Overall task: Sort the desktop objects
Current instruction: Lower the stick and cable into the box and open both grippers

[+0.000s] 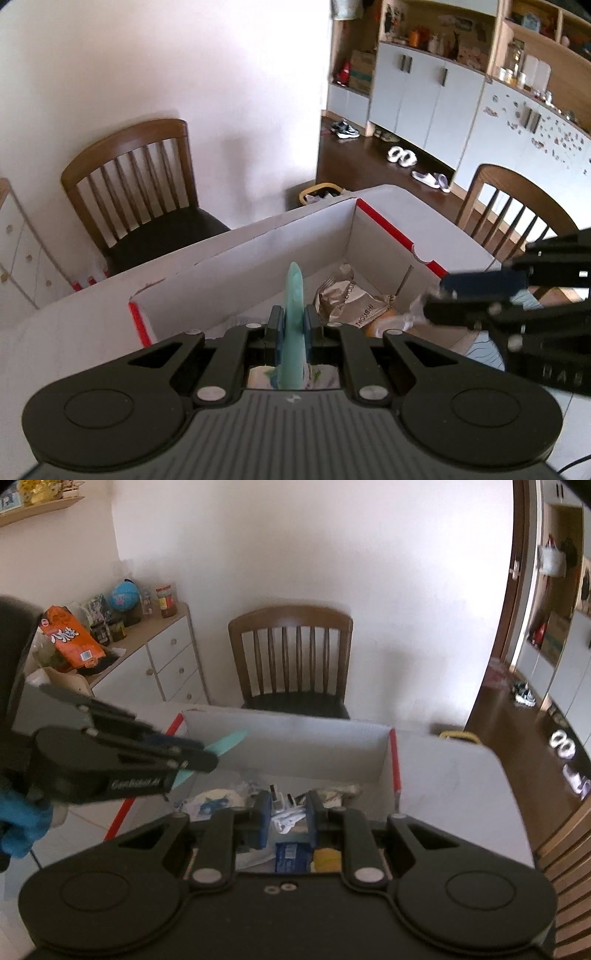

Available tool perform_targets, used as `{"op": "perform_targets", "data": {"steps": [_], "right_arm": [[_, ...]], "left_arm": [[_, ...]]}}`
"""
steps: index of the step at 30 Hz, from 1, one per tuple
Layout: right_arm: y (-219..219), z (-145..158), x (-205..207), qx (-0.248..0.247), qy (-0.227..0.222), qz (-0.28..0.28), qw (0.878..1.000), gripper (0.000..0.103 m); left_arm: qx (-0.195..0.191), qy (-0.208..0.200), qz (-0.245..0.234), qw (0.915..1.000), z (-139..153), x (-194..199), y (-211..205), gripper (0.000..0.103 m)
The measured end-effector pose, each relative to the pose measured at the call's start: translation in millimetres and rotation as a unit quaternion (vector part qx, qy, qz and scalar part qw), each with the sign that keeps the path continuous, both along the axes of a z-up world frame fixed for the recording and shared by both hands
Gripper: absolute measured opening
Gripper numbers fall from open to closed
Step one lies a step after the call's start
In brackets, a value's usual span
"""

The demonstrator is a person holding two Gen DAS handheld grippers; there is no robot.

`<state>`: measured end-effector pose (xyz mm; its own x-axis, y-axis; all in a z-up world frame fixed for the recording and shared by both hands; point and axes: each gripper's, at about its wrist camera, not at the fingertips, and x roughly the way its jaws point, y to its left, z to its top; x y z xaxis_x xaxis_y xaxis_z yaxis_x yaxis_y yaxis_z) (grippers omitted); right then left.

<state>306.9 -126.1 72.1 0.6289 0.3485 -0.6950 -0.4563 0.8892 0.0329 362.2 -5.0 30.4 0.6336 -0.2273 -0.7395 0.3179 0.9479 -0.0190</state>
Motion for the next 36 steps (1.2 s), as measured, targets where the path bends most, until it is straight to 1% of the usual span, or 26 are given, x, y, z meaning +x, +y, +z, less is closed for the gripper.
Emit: {"op": "perform_targets", "data": {"steps": [7,9,13,18,21,25,27,29,32,36], "right_arm": [[9.0,-26.4,8.4,-0.016,0.042,0.01,0.999,0.019],[12.0,-31.2,11.0,-0.02,0.053,0.009,0.998,0.019],[16.5,-40.7,16.4,-0.024,0.084,0.021,0.996,0.019],[18.2,-55.0,21.7,-0.033,0.103,0.021,0.994,0.019],[15.8,-63.9,25.0,-0.022,0.123,0.018,0.992,0.019],[16.2,-72.0,24.6,-0.026,0.134,0.024,0.99,0.019],[16.5,-76.4,24.5,-0.027,0.14,0.024,0.989,0.019],[15.4,-78.3,24.3,-0.026,0.14,0.023,0.99,0.019],[12.7,-80.1,27.2,-0.027,0.143,0.015,0.989,0.019],[11.8,-83.0,29.7,-0.041,0.138,0.009,0.99,0.02]], "left_arm": [[0.015,0.024,-0.022,0.9994,-20.9,25.8,-4.1,0.01],[0.014,0.035,-0.027,0.9989,-27.7,33.1,-4.8,0.01],[0.028,0.045,-0.036,0.998,-39.3,44.8,-7.9,0.01],[0.032,0.054,-0.034,0.9974,-50.2,57.9,-8.9,0.01],[0.029,0.058,-0.036,0.9972,-53.2,62.7,-12.8,0.01],[0.033,0.064,-0.04,0.9966,-58.5,67.0,-20.6,0.01],[0.028,0.071,-0.041,0.9962,-62.7,69.6,-22.3,0.01],[0.022,0.079,-0.04,0.9959,-66.7,71.4,-23.6,0.01],[0.025,0.085,-0.038,0.9953,-73.0,73.9,-27.4,0.01],[0.025,0.096,-0.036,0.9944,-80.2,77.2,-31.7,0.01]]}}
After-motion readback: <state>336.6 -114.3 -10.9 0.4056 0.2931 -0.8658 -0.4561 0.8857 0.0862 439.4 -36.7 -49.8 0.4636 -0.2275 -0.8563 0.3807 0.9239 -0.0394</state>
